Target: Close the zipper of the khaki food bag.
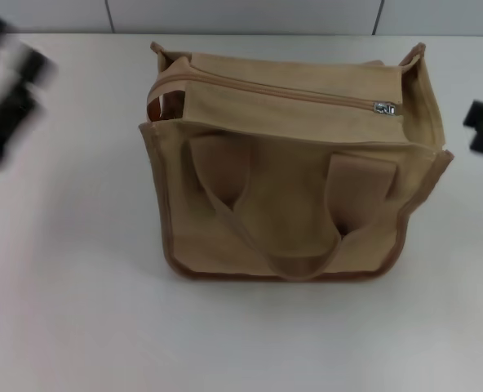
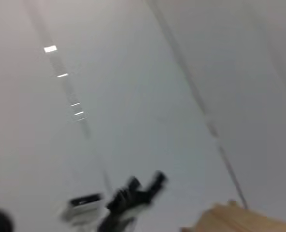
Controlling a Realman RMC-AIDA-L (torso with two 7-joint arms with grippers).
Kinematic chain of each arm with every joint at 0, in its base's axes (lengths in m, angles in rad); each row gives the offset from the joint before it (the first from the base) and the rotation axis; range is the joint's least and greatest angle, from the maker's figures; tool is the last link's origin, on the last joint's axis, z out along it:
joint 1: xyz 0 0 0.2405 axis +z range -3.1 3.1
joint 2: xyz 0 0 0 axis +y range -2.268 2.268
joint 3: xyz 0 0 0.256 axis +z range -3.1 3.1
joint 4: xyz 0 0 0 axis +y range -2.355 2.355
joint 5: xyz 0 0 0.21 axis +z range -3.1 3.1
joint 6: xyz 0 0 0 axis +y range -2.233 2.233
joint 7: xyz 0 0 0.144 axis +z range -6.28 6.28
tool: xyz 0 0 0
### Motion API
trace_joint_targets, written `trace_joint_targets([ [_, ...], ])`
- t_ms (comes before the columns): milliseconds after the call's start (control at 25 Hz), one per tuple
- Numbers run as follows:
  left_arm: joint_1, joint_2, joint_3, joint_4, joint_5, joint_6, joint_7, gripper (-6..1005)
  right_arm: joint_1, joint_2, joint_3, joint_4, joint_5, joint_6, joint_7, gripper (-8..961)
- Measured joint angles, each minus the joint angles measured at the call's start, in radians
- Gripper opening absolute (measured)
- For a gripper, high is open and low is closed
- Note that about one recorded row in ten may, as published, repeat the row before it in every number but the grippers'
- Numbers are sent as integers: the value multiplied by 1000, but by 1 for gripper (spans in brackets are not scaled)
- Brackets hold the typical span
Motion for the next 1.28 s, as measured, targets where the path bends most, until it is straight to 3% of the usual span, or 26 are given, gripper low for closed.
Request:
trace_joint_targets([
  [160,1,6,292,160,125,5,-25,814,-21,9,-6,-1,-21,-65,-107,404],
  [320,25,3,473,272,227,5,-24,814,-44,36,-16,-3,-77,-99,-214,504],
  [600,31,2,493,280,313,-43,-17,815,-60,103,-59,-1,-260,-6,-419,686],
  [880,32,2,491,276,324,-95,-6,815,-49,105,-118,146,-276,129,-574,686],
  [1280,36,-1,492,263,324,-113,6,814,-49,105,-138,203,-277,169,-633,687],
])
